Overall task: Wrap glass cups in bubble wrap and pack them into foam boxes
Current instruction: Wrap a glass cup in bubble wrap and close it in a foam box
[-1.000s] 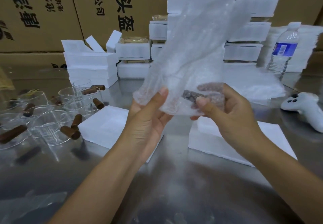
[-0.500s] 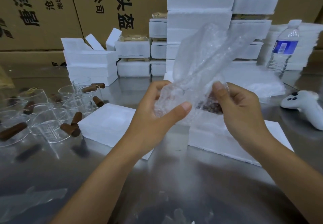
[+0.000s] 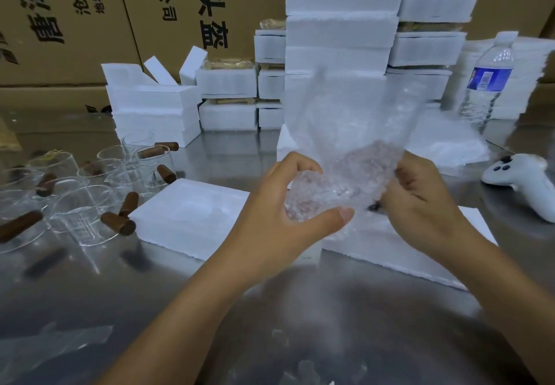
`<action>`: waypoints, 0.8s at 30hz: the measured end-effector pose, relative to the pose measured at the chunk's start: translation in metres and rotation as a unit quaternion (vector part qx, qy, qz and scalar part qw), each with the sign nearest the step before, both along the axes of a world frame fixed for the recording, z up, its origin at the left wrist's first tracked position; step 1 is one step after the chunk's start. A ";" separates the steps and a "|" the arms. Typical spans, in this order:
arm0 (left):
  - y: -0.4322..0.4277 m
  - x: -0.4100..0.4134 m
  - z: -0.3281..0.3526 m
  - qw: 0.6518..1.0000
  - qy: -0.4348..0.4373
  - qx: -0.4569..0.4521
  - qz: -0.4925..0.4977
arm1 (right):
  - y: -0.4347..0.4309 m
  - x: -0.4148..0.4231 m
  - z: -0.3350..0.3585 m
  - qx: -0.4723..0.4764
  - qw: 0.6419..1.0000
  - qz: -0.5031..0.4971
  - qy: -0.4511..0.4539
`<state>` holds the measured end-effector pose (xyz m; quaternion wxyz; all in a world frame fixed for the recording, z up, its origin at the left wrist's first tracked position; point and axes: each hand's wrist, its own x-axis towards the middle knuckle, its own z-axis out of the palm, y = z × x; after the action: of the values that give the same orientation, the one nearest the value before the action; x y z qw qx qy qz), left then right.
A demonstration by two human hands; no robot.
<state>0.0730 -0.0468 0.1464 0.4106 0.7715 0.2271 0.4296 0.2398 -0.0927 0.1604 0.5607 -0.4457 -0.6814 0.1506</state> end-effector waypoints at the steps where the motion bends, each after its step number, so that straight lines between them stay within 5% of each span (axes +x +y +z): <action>1: 0.000 0.000 0.000 1.000 0.003 0.004 0.002 | -0.001 -0.001 0.000 -0.013 1.000 0.026 -0.007; 7: -0.005 0.000 0.001 1.000 0.008 0.020 0.005 | -0.001 -0.003 0.000 -0.056 0.996 0.006 -0.072; 17: -0.006 -0.002 -0.001 0.983 0.098 0.150 0.039 | 0.003 0.002 0.001 -0.151 0.987 -0.025 0.054; 24: -0.003 -0.005 0.001 0.985 0.081 0.145 0.048 | 0.006 0.009 0.006 -0.124 0.979 0.086 0.137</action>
<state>0.0685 -0.0501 0.1472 0.2530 0.8432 0.2317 0.4138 0.2486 -0.0868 0.1668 0.5740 -0.4265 -0.6098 0.3417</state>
